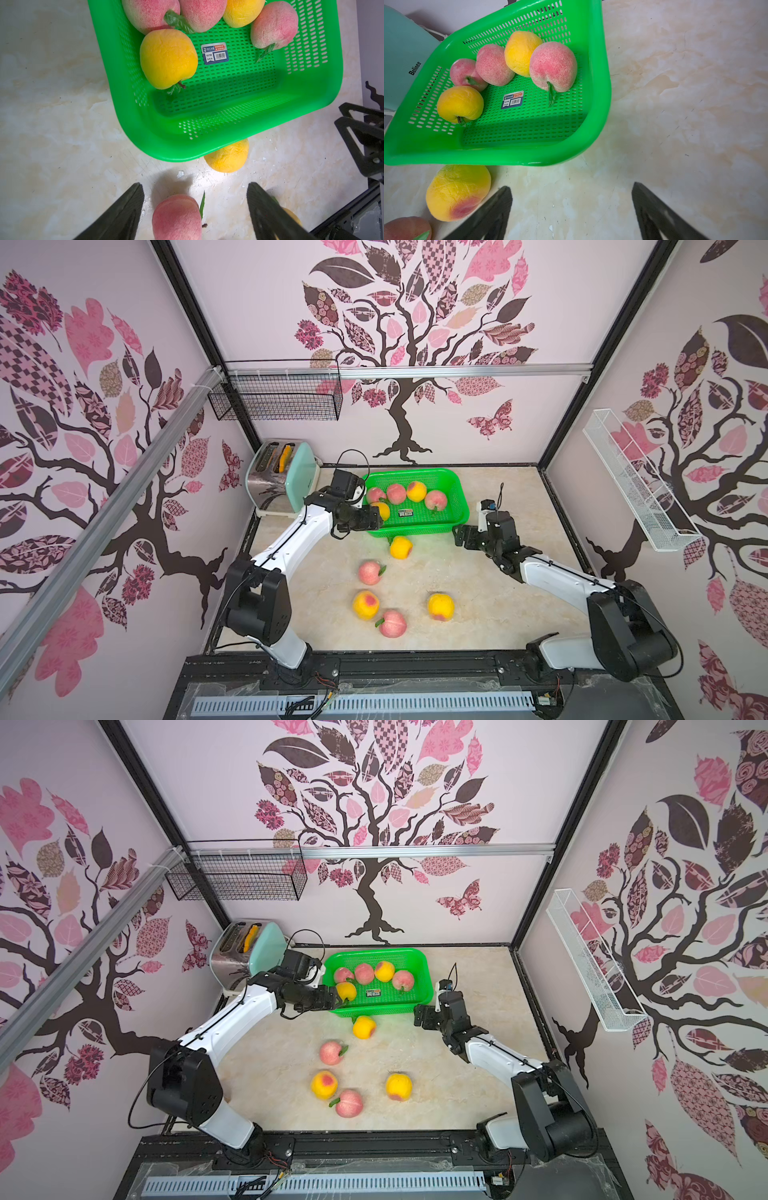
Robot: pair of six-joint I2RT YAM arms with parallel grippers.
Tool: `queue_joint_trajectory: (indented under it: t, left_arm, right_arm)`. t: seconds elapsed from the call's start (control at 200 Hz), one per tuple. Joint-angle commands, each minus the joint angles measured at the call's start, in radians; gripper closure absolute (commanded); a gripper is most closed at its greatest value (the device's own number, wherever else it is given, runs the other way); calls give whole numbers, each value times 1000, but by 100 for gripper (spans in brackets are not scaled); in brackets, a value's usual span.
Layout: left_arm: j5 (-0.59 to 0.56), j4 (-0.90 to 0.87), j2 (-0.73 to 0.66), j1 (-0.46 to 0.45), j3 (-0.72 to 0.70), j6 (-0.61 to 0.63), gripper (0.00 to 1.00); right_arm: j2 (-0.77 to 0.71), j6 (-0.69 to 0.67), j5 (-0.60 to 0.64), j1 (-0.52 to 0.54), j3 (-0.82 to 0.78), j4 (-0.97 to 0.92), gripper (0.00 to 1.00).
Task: Put the peaches into the basket
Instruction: Pick up the peach from the center of the board.
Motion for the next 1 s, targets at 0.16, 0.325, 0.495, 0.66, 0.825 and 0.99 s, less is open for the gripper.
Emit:
queue_joint_trajectory:
  t: [0.16,0.325,0.495,0.66,0.825,0.99]
  left_arm:
    - [-13,-90,-78,-2,-57,42,18]
    - [-12,-102,-92,-2,-98,38,18]
    - [-27,-129,-91,-3,-122,20,18]
    - [10,-133,-80,-6,-162,6,18]
    - [28,-157,-16,-10,-162,21,18]
    - [40,-179,35,-34,-142,33,19]
  right_arm:
    - [19,5,-9,2,35,19,7]
    - [14,4,-6,3,33,18,7]
    - [12,1,-7,3,34,14,7]
    - [14,-1,-4,3,36,13,7]
    - [16,1,-15,3,35,17,7]
    - [14,-1,-9,3,34,17,7]
